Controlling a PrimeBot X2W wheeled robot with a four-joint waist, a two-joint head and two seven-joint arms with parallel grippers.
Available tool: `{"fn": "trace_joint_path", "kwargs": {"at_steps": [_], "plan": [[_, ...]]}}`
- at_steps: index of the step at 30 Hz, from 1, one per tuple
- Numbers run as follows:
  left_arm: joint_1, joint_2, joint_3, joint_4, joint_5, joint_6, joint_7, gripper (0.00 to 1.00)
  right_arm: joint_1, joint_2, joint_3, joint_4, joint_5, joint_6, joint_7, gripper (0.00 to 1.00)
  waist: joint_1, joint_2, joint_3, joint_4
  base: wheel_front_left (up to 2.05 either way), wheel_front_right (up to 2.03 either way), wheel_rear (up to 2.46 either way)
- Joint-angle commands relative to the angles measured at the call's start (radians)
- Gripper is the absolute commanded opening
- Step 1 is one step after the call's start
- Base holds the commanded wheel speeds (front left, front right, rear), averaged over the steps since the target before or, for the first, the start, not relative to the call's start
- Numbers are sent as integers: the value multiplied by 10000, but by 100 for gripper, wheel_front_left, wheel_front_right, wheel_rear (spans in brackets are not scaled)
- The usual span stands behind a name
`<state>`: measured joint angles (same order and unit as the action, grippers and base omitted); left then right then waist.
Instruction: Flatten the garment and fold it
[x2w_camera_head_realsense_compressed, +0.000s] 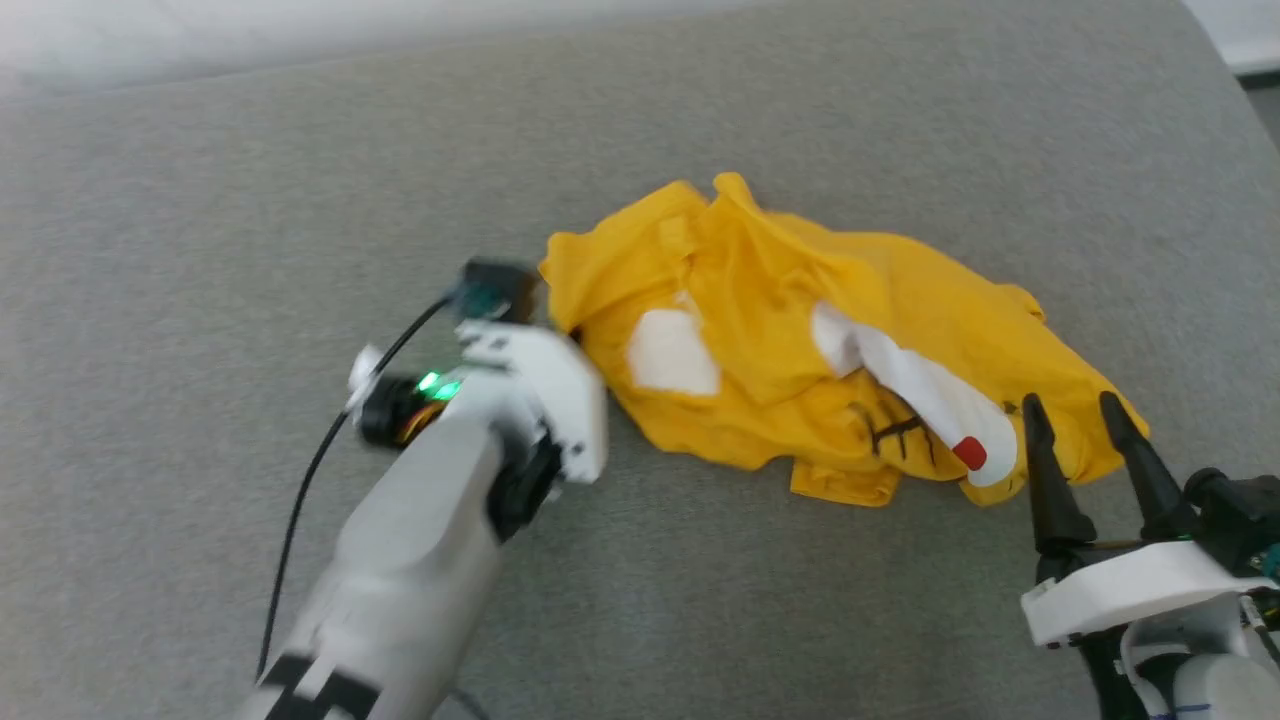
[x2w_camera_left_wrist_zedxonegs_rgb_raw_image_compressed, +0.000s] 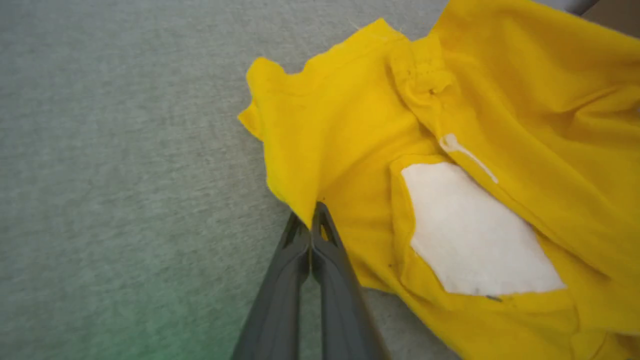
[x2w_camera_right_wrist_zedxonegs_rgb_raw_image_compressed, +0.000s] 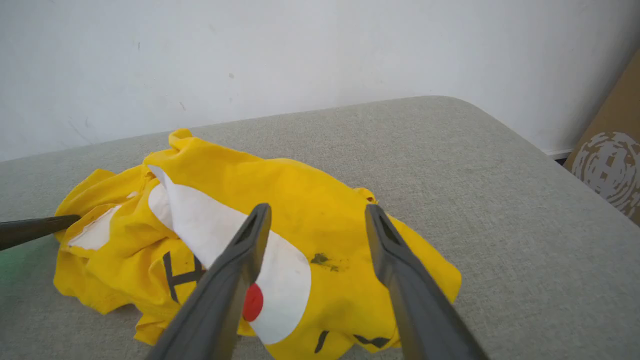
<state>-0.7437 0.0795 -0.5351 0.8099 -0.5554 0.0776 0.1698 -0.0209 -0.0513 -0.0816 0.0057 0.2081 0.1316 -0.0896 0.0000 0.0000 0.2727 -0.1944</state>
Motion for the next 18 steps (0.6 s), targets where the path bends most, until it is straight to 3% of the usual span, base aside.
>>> {"fn": "trace_joint_path", "kwargs": {"at_steps": [1,6,15,16,17,18], "plan": [[415,287,146,-103,-76,155,-198,0,-78,11,-40,-102,-68,-9,-11,100,0,0,-408,524,0,0,0],[2250,1148,718,-1581,-332,801,-977,0,136,11,-301,-320,-273,-9,196,100,0,0,-837,1441,0,0,0],[5780,2290,1439,-5152,-879,2391,-313,0,327,11,-303,-593,-394,-9,610,100,0,0,-1144,2650,0,0,0],[6019,2346,1451,-5466,-898,2507,-233,9,327,11,-286,-616,-394,-9,639,100,0,0,-1155,2718,0,0,0],[6212,2400,1437,-5744,-894,2590,-171,67,324,11,-264,-635,-389,-9,663,100,0,0,-1162,2765,0,0,0],[6358,2448,1422,-5975,-877,2665,-123,100,319,11,-241,-649,-386,-9,686,100,0,0,-1167,2795,0,0,0]]}}
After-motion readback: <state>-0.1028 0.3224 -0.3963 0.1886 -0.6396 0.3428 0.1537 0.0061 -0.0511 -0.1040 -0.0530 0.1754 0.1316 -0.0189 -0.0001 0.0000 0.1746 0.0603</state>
